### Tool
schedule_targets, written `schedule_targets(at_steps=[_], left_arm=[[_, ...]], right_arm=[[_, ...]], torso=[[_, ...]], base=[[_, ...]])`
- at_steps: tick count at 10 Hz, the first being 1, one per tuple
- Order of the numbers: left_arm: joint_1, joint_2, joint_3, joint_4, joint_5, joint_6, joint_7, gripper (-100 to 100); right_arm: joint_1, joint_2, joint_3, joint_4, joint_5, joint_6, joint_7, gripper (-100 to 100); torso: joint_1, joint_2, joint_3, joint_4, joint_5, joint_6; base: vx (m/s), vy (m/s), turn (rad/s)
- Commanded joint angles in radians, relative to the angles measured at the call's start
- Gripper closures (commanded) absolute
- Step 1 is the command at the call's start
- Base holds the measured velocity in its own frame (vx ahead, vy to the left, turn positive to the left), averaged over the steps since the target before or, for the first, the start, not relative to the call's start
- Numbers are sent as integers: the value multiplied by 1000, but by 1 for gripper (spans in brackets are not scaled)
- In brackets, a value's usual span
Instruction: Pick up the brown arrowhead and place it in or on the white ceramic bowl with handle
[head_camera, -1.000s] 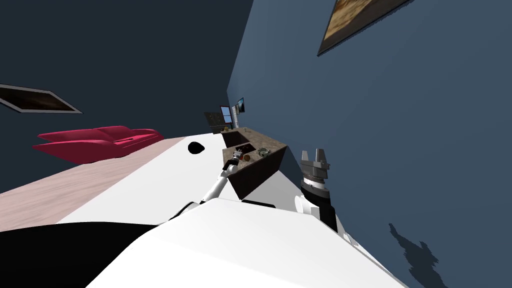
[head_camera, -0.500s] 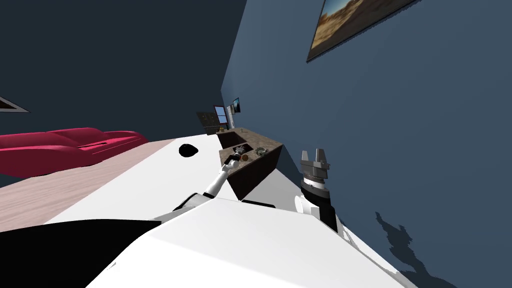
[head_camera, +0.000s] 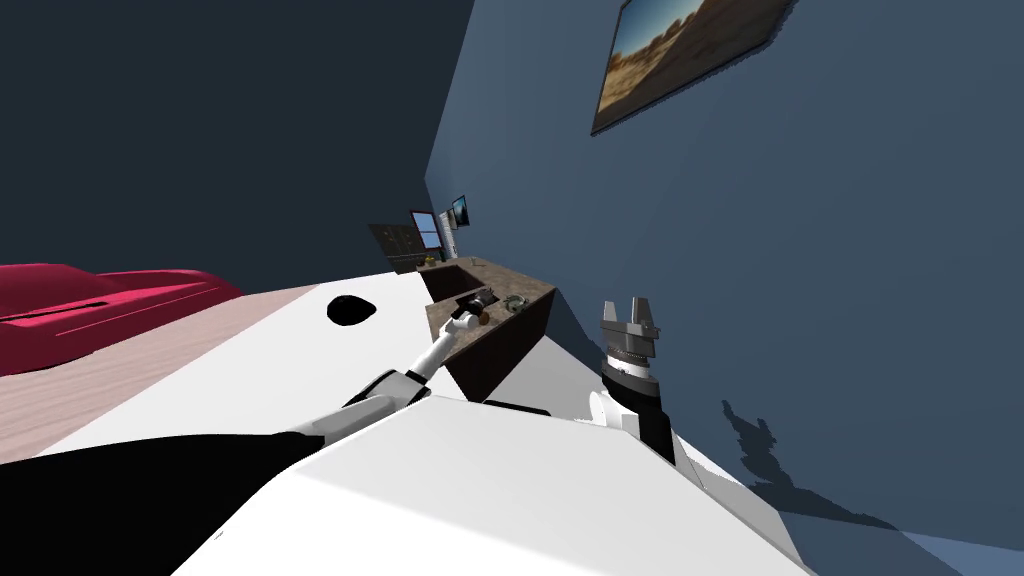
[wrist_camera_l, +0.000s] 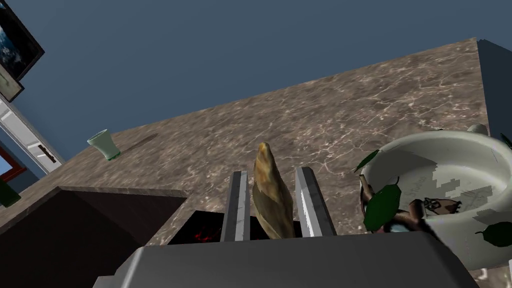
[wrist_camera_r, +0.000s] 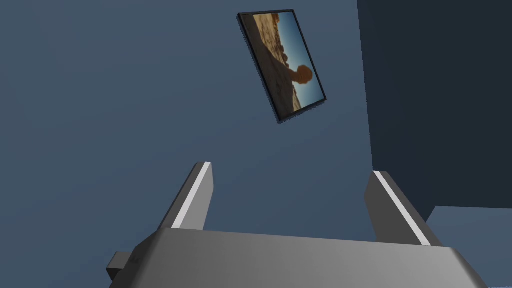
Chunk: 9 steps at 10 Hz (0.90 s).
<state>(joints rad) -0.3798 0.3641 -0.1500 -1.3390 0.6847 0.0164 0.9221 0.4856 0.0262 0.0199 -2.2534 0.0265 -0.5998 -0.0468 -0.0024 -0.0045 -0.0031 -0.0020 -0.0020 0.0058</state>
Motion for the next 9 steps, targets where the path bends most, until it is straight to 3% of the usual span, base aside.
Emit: schedule_targets(at_steps=[1,9], left_arm=[[-20,34,-38,-5,-12,35,-18,100],[-91,212,-258,-27,-63,155,-108,100]], right_arm=[[0,0,0,0,0,0,0,0],[0,0,0,0,0,0,0,0]], torso=[[0,0,0,0,0,0],[-2,-2,-2,-1,-2,0]], base=[[59,22,-193],[75,19,-172]])
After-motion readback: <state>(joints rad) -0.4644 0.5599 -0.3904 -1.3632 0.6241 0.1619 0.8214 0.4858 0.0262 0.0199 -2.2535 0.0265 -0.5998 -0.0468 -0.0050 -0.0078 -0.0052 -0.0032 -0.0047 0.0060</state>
